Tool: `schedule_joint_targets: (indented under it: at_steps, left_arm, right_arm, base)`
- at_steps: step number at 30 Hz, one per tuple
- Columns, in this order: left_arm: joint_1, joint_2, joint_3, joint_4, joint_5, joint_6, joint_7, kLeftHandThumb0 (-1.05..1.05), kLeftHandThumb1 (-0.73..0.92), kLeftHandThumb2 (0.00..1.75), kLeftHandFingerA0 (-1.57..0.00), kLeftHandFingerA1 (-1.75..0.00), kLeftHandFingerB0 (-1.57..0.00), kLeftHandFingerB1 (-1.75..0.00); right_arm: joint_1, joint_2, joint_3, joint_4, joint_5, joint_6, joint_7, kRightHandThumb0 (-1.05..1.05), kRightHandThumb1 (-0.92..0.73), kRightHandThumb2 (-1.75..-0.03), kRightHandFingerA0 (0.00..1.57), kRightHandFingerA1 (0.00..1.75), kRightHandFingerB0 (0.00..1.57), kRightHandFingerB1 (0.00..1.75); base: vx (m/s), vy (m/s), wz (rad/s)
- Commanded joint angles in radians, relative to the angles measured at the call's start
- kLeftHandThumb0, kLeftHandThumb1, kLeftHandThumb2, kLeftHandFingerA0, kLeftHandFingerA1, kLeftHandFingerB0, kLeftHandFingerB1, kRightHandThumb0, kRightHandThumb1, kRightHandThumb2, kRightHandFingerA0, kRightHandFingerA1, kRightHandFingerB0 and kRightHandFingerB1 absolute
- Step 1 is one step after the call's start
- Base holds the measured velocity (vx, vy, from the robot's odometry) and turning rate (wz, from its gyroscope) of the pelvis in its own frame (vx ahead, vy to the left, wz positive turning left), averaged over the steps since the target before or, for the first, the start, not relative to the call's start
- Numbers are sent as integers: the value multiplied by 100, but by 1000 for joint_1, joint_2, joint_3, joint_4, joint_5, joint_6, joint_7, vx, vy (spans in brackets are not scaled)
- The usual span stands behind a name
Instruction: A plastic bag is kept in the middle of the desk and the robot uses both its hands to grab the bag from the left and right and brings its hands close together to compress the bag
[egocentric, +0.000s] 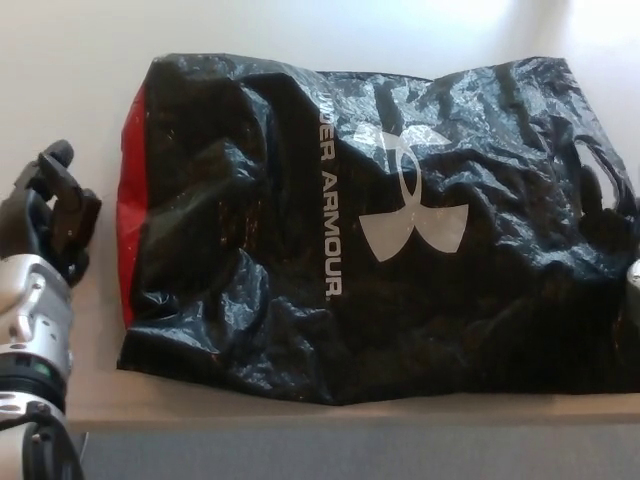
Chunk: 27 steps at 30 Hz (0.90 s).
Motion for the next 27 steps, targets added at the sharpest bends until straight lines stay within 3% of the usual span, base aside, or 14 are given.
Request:
schedule_joint_targets:
  at_steps: [1, 2, 3, 9, 10, 11, 14, 15, 16, 18, 20, 21, 24, 27]
  left_arm:
    - [12, -58, 35, 10, -64, -13, -37, -88, 80, 106, 0, -13, -1, -17]
    - [14, -69, 45, 12, -74, -10, -40, -83, 92, 83, 0, -13, 0, -21]
    - [18, -85, 61, 13, -93, -7, -45, -82, 82, 120, 0, -19, -2, -20]
    - [27, -141, 98, 10, -125, -13, -58, -81, 81, 119, 0, -18, 0, -20]
    - [30, -151, 98, 8, -125, -18, -59, -82, 92, 83, 0, -11, 0, -22]
    - [34, -165, 89, 12, -114, -32, -65, -85, 78, 101, 0, -10, 0, -16]
    - [37, -187, 61, 12, -93, -50, -81, -87, 84, 122, 0, -15, 0, -14]
    - [34, -200, 48, 5, -86, -55, -80, -88, 81, 107, 0, -8, 0, -12]
    - [27, -212, 38, 0, -83, -61, -83, -82, 84, 124, 0, -18, 0, -17]
    - [22, -231, 10, -12, -66, -82, -83, -87, 91, 126, 0, -13, 0, -12]
    - [21, -243, -71, -20, 13, -137, -64, -80, 92, 130, 0, -17, 0, -15]
    - [15, -251, -102, -24, 35, -150, -52, -84, 92, 129, 0, -14, 0, -14]
    - [9, -258, -176, -42, 90, -169, -21, -83, 92, 129, 0, -14, 0, -15]
    - [8, -275, -222, -83, 110, -195, -11, -76, 91, 129, 0, -19, 0, -19]
  right_arm:
    - [31, 46, -35, -8, 61, -87, -30, -95, -84, -119, 0, 18, 0, 5]
    - [35, 53, -39, -8, 65, -97, -30, -94, -85, -119, 0, 18, 0, 6]
    - [38, 63, -47, -8, 74, -108, -27, -95, -86, -120, 0, 16, 0, 5]
    - [41, 97, -63, 2, 87, -134, -31, -94, -87, -120, 0, 19, 0, 5]
    - [43, 104, -65, 2, 88, -144, -37, -93, -87, -120, 1, 21, 0, 6]
    - [43, 117, -78, 2, 103, -155, -37, -94, -85, -118, 1, 18, 0, 6]
    - [46, 142, -89, -4, 118, -195, -19, -92, -89, -120, 0, 12, 0, 8]
    - [47, 154, -94, -7, 130, -216, 10, -93, -88, -119, 0, 11, 0, 8]
    - [43, 168, -97, -10, 143, -231, 58, -86, -85, -118, 0, 19, 0, 15]
    - [34, 177, -71, -14, 134, -211, 130, -91, -89, -121, 1, 21, 0, 9]
    - [25, 183, -25, -18, 113, -186, 225, -88, -82, -118, 10, 48, 0, 13]
    - [18, 189, -3, -18, 105, -167, 263, -75, -77, -117, 3, 45, 1, 25]
    - [22, 213, 32, -36, 106, -193, 342, -77, -76, -116, 5, 47, 0, 26]
    - [34, 256, 66, -75, 119, -252, 415, -87, -87, -122, 0, 18, 0, 12]
  base:
    - [0, 0, 0]
    - [0, 0, 0]
    - [0, 0, 0]
    - [0, 0, 0]
    - [0, 0, 0]
    - [0, 0, 0]
    - [0, 0, 0]
    - [0, 0, 0]
    - [0, 0, 0]
    - [0, 0, 0]
    - [0, 0, 0]
    - [0, 0, 0]
    - [0, 0, 0]
    - [0, 0, 0]
